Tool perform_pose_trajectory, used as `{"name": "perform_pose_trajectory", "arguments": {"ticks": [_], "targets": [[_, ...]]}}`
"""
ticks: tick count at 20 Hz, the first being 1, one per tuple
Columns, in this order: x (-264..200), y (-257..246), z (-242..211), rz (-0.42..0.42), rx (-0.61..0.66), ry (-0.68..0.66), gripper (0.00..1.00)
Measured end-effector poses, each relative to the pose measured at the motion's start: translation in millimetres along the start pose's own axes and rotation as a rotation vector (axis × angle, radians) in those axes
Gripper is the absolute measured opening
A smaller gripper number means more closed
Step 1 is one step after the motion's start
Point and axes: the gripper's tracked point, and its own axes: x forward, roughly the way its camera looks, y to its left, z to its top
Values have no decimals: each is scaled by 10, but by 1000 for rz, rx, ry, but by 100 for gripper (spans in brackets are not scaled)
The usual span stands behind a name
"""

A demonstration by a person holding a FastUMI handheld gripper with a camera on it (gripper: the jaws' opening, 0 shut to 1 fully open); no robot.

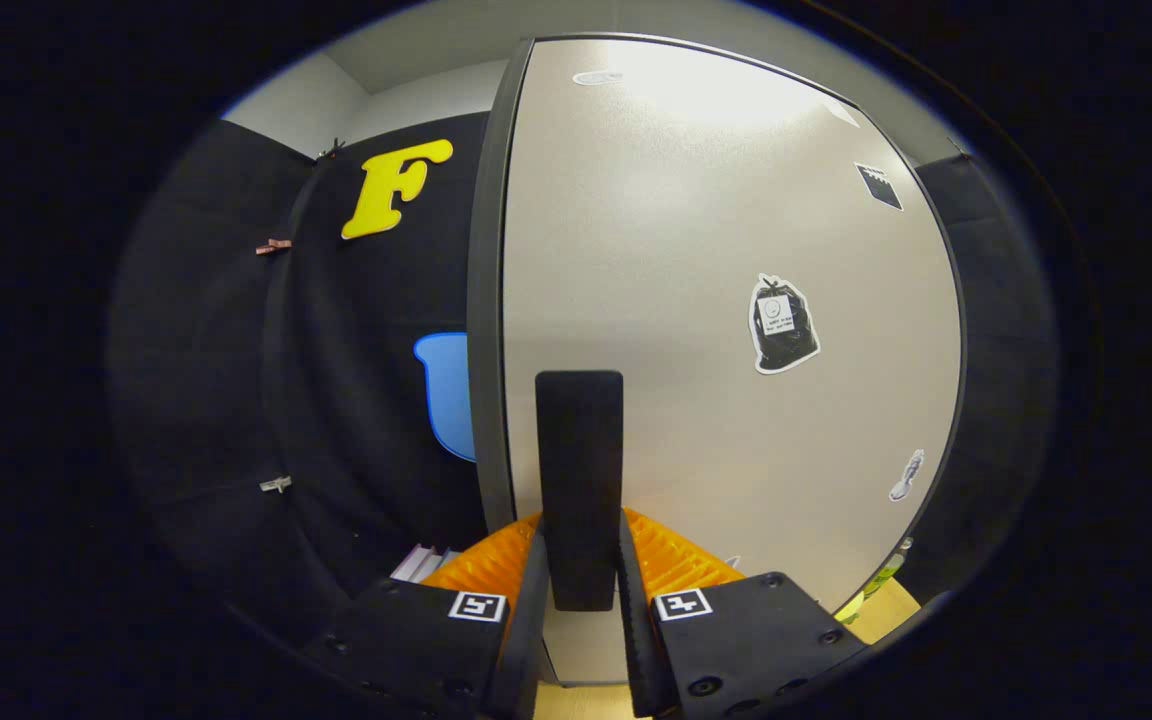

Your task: Open the shoe cabinet door, grab the shoes and put them into the shoe cabinet, then close the shoe cabinet door.

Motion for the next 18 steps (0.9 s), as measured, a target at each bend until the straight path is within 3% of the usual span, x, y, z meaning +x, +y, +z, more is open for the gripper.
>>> {"name": "perform_pose_trajectory", "arguments": {"ticks": [4,5,18], "targets": [[-9,7,-23,-5,-9,7,30],[18,4,-21,-6,-14,9,23],[-404,6,25,41,2,29,23]]}}
